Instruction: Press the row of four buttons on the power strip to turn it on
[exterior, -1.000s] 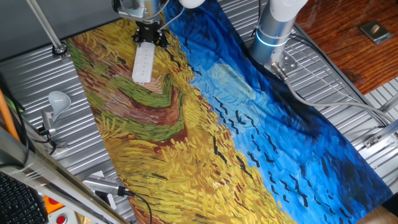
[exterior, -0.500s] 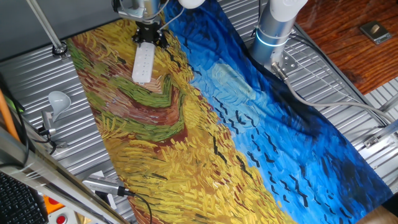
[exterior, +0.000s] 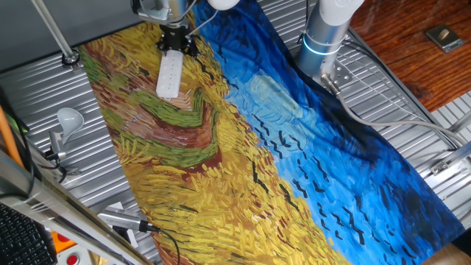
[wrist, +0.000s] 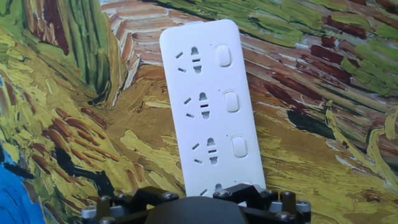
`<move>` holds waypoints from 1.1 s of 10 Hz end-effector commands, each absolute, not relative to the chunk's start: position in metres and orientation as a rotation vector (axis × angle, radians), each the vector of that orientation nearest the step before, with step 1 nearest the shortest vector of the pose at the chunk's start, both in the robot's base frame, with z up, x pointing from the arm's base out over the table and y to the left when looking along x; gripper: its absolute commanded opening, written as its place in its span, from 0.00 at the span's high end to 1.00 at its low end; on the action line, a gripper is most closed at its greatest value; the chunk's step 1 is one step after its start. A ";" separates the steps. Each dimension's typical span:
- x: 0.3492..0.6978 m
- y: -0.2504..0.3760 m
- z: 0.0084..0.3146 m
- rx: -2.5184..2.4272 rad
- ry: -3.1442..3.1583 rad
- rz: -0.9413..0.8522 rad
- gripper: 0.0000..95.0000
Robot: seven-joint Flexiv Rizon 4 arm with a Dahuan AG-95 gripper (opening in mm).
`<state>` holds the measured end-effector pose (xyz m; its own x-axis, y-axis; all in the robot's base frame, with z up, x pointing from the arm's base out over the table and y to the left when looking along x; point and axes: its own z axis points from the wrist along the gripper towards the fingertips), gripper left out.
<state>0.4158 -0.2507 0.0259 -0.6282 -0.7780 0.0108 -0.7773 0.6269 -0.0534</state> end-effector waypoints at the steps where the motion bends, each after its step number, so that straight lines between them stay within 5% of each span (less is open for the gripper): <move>1: 0.417 -0.251 0.024 -1.352 2.818 -0.087 0.00; 11: 0.415 -0.249 0.013 -1.361 2.805 -0.095 0.00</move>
<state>0.4150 -0.2494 0.0154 -0.6190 -0.7853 0.0081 -0.7840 0.6173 -0.0659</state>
